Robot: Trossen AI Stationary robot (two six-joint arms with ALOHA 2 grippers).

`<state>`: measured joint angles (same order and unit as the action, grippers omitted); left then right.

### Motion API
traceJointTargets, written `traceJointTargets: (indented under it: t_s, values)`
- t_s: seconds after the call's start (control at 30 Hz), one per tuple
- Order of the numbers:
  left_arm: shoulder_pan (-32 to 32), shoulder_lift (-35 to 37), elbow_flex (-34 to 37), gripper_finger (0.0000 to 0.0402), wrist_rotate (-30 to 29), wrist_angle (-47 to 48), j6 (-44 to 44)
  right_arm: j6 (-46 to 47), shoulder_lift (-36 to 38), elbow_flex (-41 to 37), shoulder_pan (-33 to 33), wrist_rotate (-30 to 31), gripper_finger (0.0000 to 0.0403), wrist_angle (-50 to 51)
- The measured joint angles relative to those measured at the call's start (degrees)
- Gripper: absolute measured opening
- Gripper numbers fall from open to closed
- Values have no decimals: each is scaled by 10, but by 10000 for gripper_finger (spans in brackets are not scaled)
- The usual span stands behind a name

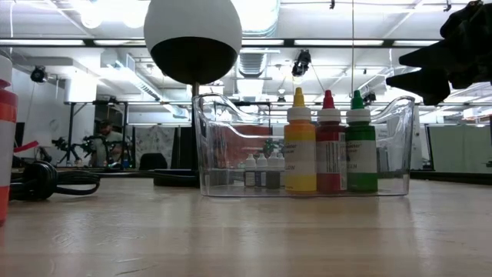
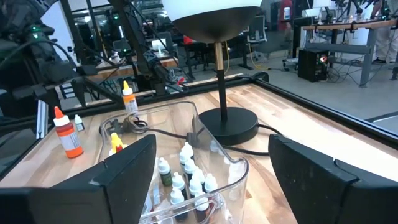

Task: Pick & Place food coloring
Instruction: Put the small brown food coloring bottle into the transparent bin

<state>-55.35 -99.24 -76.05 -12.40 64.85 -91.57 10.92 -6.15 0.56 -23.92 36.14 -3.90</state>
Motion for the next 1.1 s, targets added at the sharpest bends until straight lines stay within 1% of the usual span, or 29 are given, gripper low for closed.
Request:
traceJointTargets:
  t_s: [0.17, 0.27, 0.37, 0.6, 0.83, 1.0, 1.1]
  values:
    - [-9, 0, 26, 226, 11, -22, -12, 0, 0, 0, 0, 0, 297, 0]
    - [-15, 0, 38, 226, 15, -24, -21, 0, 0, 0, 0, 0, 300, 0]
    - [-21, -1, 52, 226, 26, -45, -31, 0, 0, 0, 0, 0, 305, 0]
    - [-32, -16, 54, 226, 36, -48, -44, 0, 0, 0, 0, 0, 311, 0]
    - [-37, -36, 54, 226, 56, -51, -46, 0, 0, 0, 0, 0, 303, 0]
    - [-42, -38, 54, 226, 63, -53, -51, 0, 0, 0, 0, 0, 298, 0]
    - [-44, -38, 54, 226, 78, -51, -54, 0, 0, 0, 0, 0, 297, 0]
